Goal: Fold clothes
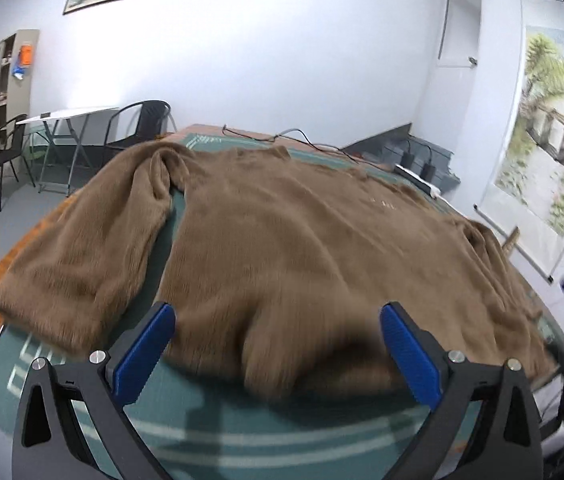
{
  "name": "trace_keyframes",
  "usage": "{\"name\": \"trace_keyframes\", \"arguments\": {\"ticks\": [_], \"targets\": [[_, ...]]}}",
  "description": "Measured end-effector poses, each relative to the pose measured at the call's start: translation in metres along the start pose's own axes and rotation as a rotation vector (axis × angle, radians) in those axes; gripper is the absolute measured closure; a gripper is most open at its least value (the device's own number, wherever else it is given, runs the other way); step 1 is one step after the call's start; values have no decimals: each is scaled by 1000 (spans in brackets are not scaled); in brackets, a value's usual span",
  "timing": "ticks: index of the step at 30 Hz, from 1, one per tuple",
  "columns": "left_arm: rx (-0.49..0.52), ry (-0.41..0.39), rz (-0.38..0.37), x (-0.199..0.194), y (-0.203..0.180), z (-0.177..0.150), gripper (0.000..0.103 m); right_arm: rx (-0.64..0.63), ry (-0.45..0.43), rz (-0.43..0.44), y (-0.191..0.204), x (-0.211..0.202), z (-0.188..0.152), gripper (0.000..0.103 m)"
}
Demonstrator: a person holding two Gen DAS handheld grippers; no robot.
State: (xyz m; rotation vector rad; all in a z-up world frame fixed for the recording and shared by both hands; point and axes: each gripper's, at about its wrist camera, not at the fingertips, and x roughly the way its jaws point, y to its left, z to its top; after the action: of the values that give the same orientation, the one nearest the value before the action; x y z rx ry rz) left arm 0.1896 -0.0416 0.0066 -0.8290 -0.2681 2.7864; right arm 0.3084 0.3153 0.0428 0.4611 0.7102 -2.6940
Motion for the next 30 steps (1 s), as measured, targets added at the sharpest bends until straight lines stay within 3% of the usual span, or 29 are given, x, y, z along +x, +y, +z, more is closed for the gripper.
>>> {"name": "trace_keyframes", "arguments": {"ticks": [9,17,25,30], "targets": [[2,62,4,21,-3,-2,0,-111,39,75,26,-14,-30,1],[-65,94,-9,13,11,-10,0,-116,181,-130,0,-5,-53,1],[-14,115,-17,10,-1,-12,0,138,74,-146,-43,-9,-35,1],[35,113,-24,-9,-4,-20,0,373,155,-86,-89,34,-32,1]]}}
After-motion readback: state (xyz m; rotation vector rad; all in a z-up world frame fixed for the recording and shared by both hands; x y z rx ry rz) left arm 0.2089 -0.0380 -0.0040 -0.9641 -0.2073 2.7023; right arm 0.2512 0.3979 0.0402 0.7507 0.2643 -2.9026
